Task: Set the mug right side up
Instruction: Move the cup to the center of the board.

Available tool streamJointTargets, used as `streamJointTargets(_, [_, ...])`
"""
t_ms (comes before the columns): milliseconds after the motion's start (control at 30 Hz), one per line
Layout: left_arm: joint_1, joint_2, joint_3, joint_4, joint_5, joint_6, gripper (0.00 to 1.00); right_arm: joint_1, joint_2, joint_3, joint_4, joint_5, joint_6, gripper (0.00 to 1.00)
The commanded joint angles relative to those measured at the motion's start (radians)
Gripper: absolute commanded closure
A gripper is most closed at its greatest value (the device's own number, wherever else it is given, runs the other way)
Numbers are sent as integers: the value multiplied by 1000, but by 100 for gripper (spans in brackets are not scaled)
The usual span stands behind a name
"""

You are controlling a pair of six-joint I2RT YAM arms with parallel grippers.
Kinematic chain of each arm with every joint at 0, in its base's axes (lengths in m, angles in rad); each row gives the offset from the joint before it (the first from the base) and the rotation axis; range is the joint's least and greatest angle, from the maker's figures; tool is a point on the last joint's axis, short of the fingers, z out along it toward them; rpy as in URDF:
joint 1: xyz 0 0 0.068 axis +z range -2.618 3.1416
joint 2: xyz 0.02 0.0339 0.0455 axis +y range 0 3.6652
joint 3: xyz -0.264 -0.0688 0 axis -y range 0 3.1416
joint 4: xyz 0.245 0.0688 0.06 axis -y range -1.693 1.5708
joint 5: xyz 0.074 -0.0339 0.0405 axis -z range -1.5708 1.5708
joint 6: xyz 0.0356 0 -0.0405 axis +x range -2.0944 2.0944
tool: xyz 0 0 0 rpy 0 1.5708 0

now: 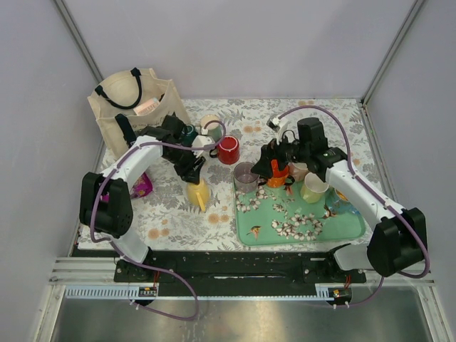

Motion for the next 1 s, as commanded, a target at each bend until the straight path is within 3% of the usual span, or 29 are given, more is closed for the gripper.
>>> streamJointTargets(0, [-3,-86,-87,56,-72,-230,55,3,-39,-44,19,9,0,4])
streamJointTargets(200, [-6,-182,-176,62,-141,-461,56,3,-2,-33,46,-11,51,4])
streamJointTargets(500, [6,-365,-270,27,-128,-458,48,18,17,-39,69,9,105,4])
streamJointTargets(733, [145,-452,-140,56,-111,-524,37,153,-34,69,-174,74,-238,0])
streamJointTargets(900, [185,-561,-98,73,-120,-587,34,263,46,206,-421,92,-349,1])
streamJointTargets(967, [190,-623,-101,67,-121,-620,33,305,90,253,-474,130,-310,2])
